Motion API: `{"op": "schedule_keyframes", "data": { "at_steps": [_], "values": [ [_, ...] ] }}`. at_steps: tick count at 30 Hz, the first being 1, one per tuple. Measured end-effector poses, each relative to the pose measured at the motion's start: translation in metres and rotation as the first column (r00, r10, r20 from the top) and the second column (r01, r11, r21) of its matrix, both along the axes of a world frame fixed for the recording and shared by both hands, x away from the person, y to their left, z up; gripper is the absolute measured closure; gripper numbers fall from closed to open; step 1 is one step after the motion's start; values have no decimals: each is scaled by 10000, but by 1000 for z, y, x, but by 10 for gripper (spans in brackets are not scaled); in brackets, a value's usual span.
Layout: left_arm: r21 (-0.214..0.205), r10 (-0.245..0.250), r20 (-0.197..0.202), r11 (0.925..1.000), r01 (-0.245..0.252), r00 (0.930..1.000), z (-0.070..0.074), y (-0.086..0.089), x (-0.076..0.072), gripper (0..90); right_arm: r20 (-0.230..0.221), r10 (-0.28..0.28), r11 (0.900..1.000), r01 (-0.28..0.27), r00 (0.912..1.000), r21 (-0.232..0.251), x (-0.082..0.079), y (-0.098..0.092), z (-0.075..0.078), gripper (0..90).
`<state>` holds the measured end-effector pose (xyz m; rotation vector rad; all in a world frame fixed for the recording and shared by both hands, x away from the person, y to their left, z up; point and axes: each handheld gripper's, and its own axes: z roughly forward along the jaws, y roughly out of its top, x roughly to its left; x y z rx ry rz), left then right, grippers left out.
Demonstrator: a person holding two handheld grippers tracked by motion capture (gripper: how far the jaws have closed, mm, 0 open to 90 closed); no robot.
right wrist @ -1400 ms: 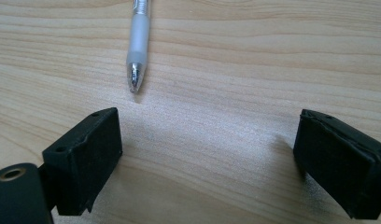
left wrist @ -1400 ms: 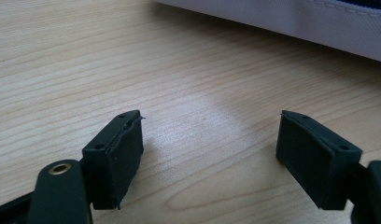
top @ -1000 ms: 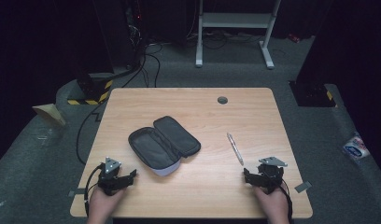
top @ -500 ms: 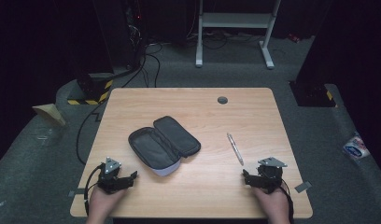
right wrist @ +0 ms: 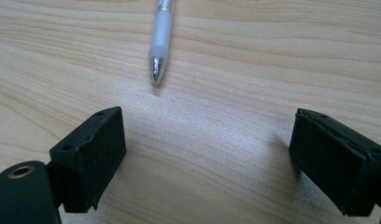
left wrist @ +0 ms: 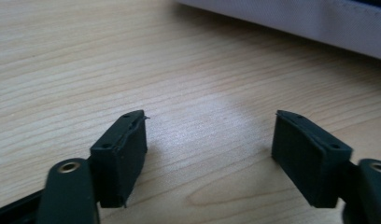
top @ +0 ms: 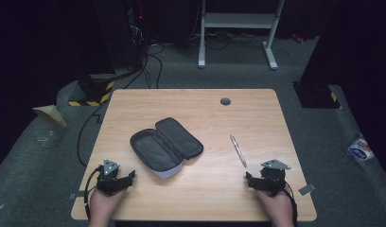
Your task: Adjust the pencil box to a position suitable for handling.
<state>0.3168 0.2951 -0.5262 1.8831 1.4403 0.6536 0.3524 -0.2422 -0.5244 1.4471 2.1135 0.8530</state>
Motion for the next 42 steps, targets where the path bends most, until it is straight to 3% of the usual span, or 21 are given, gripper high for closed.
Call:
{"op": "schedule_keyframes", "data": {
  "at_steps": [5, 17, 20, 28, 38, 42],
  "values": [
    [-344, -162, 74, 9993, 164, 9998, 6, -3, 3, 295, 3, -3, 10000, 3, 10000, 1, 0, 0, 0, 104],
    [-547, -179, 643, 9983, 214, 9978, 26, -8, -1, 309, -18, 144, 9999, -144, 9999, 42, -1, 0, 0, 105],
    [-597, -282, 834, 9977, 332, 9961, 33, -10, -1, 368, -36, 290, 9996, -290, 9996, -20, -3, -1, 1, 115],
    [-425, -1159, 1429, 9915, 1231, 9829, 47, -29, -1, 412, 33, 357, 9994, -358, 9994, 43, -10, -5, 1, 156],
    [-743, -2203, 1498, 9696, 2331, 9639, 54, -57, -1, 485, 125, 394, 9992, -395, 9991, 56, -12, -5, 1, 174],
    [-440, -2583, 1517, 9625, 2676, 9541, 54, -69, -5, 495, 151, 452, 9990, -452, 9989, 61, -12, -5, 1, 182]
  ]
}}
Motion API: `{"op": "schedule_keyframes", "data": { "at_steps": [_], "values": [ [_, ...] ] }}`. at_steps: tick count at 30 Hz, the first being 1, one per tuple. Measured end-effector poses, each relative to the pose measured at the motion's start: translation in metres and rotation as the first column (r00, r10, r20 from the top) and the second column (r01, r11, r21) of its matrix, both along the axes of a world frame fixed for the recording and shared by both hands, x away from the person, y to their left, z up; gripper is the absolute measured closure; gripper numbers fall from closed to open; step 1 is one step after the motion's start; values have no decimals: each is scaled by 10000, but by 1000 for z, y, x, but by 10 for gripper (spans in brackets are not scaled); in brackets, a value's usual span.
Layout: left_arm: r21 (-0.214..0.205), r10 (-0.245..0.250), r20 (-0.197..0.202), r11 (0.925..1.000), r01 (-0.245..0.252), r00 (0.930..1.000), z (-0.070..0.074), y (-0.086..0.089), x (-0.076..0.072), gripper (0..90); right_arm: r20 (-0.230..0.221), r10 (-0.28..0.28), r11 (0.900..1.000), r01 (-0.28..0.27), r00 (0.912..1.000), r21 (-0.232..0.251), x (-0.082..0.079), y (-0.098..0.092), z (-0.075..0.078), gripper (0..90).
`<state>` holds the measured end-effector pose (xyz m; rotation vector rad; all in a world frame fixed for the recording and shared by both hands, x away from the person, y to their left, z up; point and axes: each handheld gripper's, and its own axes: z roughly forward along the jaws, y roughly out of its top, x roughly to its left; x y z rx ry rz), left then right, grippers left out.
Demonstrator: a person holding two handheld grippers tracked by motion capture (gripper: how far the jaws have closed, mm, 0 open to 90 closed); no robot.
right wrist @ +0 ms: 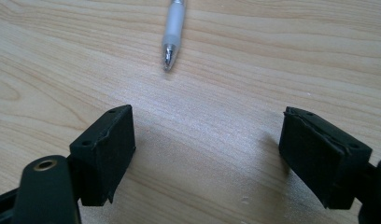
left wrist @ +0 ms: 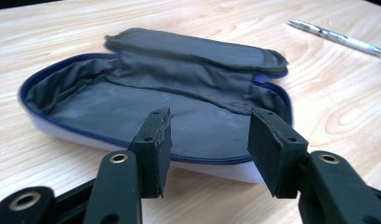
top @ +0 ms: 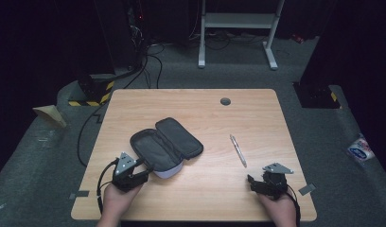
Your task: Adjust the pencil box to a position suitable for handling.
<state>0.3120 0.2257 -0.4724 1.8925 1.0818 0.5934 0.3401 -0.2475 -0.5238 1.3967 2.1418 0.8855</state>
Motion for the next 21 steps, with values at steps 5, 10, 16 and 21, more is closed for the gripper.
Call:
{"op": "schedule_keyframes", "data": {
  "at_steps": [5, 10, 16, 21],
  "values": [
    [89, -284, 8, 9996, 284, 9996, -2, -12, -4, 488, -1, 23, 10000, -23, 10000, 7, 0, 0, 0, 187],
    [252, -560, -53, 9981, 561, 9984, -5, -20, -5, 492, 17, 76, 10000, -76, 10000, -6, 0, 0, 0, 190],
    [464, -788, -222, 9957, 798, 9966, -10, -26, -5, 539, 12, 82, 10000, -82, 10000, 4, 0, 1, 0, 195],
    [583, -785, -474, 9950, 812, 9958, -14, -29, -4, 591, 19, 89, 10000, -89, 10000, -1, 0, 1, 0, 197]
  ]
}}
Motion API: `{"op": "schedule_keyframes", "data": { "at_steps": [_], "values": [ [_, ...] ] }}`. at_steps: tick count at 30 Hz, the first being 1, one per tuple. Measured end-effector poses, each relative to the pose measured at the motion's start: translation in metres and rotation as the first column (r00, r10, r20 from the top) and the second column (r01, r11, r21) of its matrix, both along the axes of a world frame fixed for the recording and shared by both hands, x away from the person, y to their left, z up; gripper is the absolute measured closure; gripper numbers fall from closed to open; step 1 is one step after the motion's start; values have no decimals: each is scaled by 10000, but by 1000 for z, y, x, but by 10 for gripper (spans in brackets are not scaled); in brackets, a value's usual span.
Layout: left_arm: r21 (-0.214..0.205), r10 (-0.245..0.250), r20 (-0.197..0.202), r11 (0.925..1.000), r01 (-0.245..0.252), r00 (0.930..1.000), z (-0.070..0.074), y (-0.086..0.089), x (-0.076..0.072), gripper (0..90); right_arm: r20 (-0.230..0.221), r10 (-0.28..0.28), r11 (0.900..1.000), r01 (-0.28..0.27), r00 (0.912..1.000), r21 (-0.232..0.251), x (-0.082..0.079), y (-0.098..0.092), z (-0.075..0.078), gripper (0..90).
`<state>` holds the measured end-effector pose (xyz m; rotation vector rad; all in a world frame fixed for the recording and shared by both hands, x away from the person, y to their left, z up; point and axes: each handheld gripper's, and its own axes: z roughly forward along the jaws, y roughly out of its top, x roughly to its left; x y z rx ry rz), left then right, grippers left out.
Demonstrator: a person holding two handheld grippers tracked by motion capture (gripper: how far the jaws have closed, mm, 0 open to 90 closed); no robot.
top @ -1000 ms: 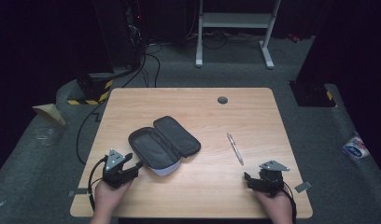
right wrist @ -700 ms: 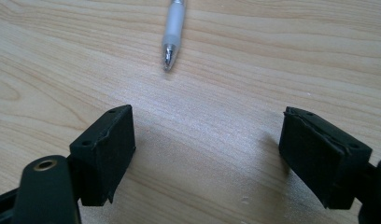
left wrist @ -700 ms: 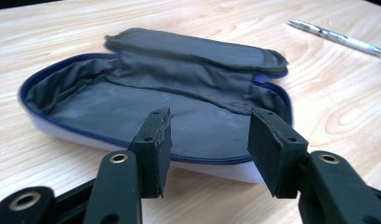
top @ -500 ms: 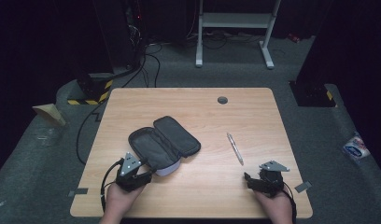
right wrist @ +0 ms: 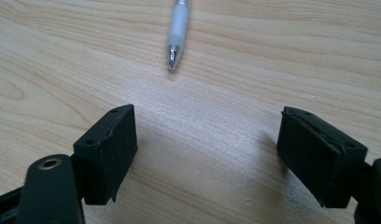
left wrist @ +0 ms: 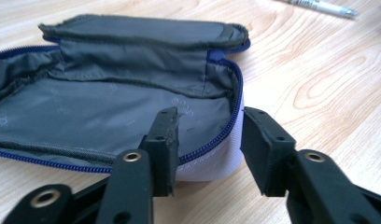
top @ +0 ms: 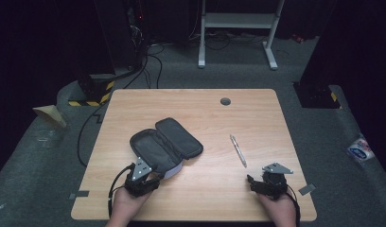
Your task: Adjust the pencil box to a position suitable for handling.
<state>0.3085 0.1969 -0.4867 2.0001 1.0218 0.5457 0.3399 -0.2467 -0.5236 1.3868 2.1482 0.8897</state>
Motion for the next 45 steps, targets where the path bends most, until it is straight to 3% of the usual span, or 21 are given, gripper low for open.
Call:
{"op": "schedule_keyframes", "data": {
  "at_steps": [10, 19, 30, 33, 39, 42, 45],
  "values": [
    [287, -114, -86, 9995, 116, 9999, -5, -5, 0, 747, -4, 3, 10000, -3, 10000, 4, 0, 0, 0, 197],
    [754, -621, 4, 9952, 619, 9981, -7, -22, -4, 860, -16, 16, 10000, -16, 10000, 18, 0, 0, 0, 200],
    [371, -1382, 15, 9897, 1380, 9904, -6, -56, -7, 873, 8, 35, 10000, -36, 10000, 10, 0, 1, 0, 201],
    [322, -1581, 6, 9869, 1580, 9874, -5, -58, -7, 819, -1, 24, 10000, -24, 10000, 17, 0, 1, 0, 201],
    [-180, -1077, 295, 9940, 1082, 9938, 7, -35, -7, 694, 0, 24, 10000, -24, 10000, 18, 0, 1, 0, 201],
    [-337, -394, 570, 9986, 413, 9976, 13, -16, -7, 652, 0, 25, 10000, -25, 10000, 17, 0, 1, 0, 201],
    [-331, 577, 769, 9979, -553, 9954, 15, 8, -4, 624, 1, 30, 10000, -30, 10000, 16, 0, 1, 0, 202]
  ]
}}
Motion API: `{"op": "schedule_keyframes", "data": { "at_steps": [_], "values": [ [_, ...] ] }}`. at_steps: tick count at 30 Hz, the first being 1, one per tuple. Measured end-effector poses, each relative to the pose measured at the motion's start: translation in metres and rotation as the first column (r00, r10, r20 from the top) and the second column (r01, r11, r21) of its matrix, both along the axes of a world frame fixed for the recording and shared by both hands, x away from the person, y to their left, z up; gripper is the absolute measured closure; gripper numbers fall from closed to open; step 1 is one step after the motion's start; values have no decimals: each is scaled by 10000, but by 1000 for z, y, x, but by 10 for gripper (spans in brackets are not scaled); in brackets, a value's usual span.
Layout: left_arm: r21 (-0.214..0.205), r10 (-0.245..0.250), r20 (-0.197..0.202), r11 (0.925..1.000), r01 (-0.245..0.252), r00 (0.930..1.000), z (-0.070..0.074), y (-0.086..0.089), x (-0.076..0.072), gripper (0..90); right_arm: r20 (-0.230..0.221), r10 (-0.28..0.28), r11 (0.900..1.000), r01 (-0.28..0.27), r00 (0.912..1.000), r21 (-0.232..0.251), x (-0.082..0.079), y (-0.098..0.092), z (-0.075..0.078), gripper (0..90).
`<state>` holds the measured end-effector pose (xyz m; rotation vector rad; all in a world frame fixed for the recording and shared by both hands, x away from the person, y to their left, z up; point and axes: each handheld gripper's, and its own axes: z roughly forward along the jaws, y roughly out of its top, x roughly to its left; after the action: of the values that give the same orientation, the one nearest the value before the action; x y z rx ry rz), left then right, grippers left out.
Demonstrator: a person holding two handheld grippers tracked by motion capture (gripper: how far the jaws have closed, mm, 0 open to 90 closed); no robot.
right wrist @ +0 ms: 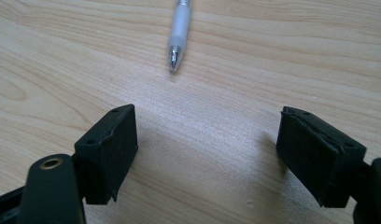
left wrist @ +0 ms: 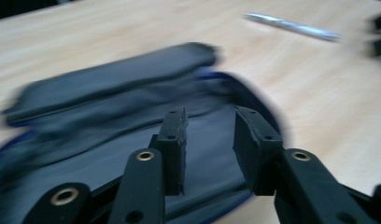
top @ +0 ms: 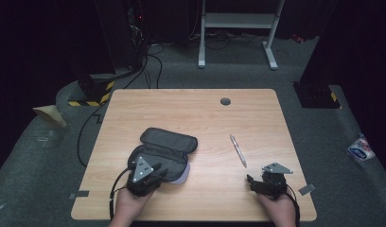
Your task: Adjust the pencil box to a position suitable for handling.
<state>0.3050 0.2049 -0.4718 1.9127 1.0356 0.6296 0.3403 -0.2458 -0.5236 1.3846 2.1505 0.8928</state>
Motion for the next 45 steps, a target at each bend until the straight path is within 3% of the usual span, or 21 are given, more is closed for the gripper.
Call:
{"op": "schedule_keyframes", "data": {
  "at_steps": [3, 7, 9, 12, 17, 27, 30, 36, 45],
  "values": [
    [-293, 915, 26, 9954, -914, 9958, 2, 32, 4, 612, 6, 10, 10000, -10, 10000, -6, 0, 0, 0, 202],
    [-1393, 1877, -595, 9710, -1944, 9804, -4, 75, 10, 617, -4, 14, 10000, -14, 10000, 0, 0, 0, 0, 202],
    [-1563, 2039, -765, 9643, -2137, 9760, -7, 84, 11, 613, 5, 27, 10000, -27, 10000, -8, 0, 0, 0, 202],
    [-1597, 2151, -961, 9604, -2284, 9718, -13, 88, 14, 599, 5, 28, 10000, -28, 10000, -7, 0, 0, 0, 202],
    [-1100, 2104, -1164, 9686, -2231, 9707, -21, 83, 17, 597, 1, 15, 10000, -15, 10000, 0, 0, 0, 0, 202],
    [-924, 2248, -1345, 9668, -2381, 9651, -26, 86, 16, 703, 3, 6, 10000, -6, 10000, -3, 0, 0, 0, 204],
    [-1079, 1976, -1379, 9711, -2131, 9705, -25, 84, 15, 739, 6, 10, 10000, -10, 10000, -3, 0, 0, 0, 204],
    [-874, 1382, -1280, 9848, -1500, 9821, -22, 70, 13, 761, 18, 25, 10000, -25, 10000, -15, 0, 0, 0, 204],
    [-523, 801, -1291, 9948, -875, 9884, -24, 46, 13, 793, 5, 7, 10000, -7, 10000, -4, 0, 0, 0, 204]
  ]
}}
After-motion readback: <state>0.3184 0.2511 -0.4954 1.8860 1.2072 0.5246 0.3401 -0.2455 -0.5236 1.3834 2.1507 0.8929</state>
